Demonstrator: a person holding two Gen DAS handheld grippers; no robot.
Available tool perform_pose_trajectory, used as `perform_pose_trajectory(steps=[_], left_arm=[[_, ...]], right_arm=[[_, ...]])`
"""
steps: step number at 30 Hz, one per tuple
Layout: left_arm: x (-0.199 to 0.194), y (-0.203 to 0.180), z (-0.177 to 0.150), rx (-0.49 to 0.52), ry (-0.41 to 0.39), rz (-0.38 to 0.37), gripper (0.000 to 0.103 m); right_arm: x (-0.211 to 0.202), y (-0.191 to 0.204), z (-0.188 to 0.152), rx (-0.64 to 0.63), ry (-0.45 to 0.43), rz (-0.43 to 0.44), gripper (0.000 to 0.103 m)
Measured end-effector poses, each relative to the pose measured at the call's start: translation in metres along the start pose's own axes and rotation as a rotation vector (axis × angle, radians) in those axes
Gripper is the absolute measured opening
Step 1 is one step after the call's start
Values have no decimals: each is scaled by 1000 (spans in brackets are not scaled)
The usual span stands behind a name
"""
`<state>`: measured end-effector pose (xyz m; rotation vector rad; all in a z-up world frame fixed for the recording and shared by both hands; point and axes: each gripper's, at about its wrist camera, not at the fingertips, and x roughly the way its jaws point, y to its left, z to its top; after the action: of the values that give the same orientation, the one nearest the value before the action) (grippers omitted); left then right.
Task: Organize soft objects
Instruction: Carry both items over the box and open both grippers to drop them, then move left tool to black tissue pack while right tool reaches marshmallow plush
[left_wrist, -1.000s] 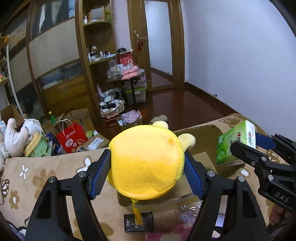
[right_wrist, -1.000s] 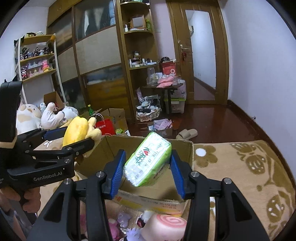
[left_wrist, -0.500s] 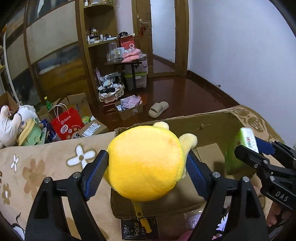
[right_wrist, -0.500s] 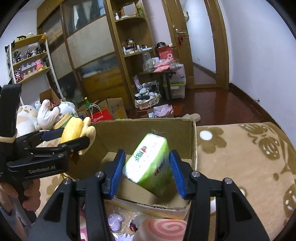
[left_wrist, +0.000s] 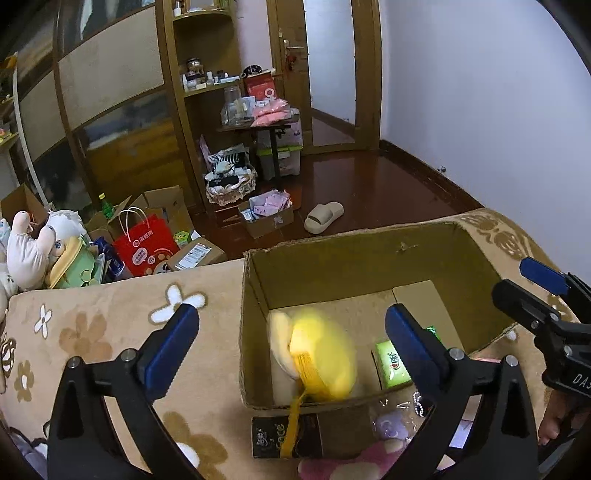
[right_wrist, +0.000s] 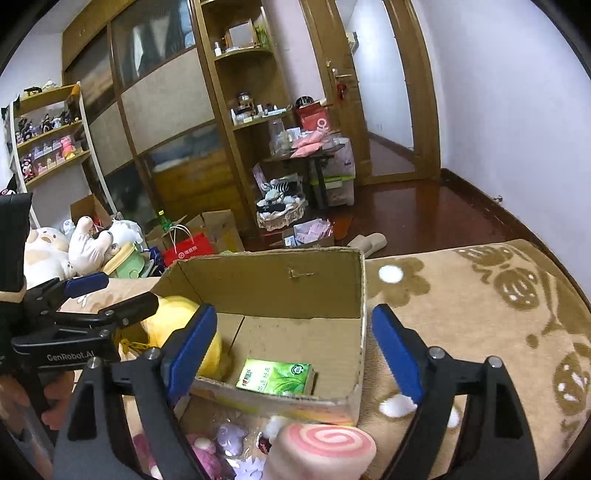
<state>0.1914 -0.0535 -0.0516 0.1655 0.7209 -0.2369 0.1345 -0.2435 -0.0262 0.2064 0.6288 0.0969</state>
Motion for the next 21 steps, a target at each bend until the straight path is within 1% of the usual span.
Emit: perform_pose_trajectory(steps=[2, 4, 5, 6, 10, 14, 18, 21], left_arm=[[-7, 1, -2, -2, 0, 8, 100], [-12, 4, -4, -7, 5, 15, 100], [-15, 4, -6, -6, 7, 19, 100], [-18, 5, -9, -7, 12, 23, 100], [-30, 12, -16, -17, 34, 40, 100], [-41, 20, -23, -51, 68, 47, 100], [-50, 26, -29, -66, 98, 50, 100], [-58, 27, -33, -67, 104, 71, 100]], right_arm=[[-6, -1, 0, 7, 5, -7, 91], [-9, -2, 1, 17, 12, -8, 95], [-12, -2, 0, 22, 17, -9, 100], [-15, -3, -1, 24, 14, -10, 102], [-28, 2, -2, 10, 6, -20, 102], [-41, 5, -4, -4, 4, -30, 102], [-53, 6, -10, 4, 16, -29, 102], [-61, 7, -15, -3, 27, -35, 102]])
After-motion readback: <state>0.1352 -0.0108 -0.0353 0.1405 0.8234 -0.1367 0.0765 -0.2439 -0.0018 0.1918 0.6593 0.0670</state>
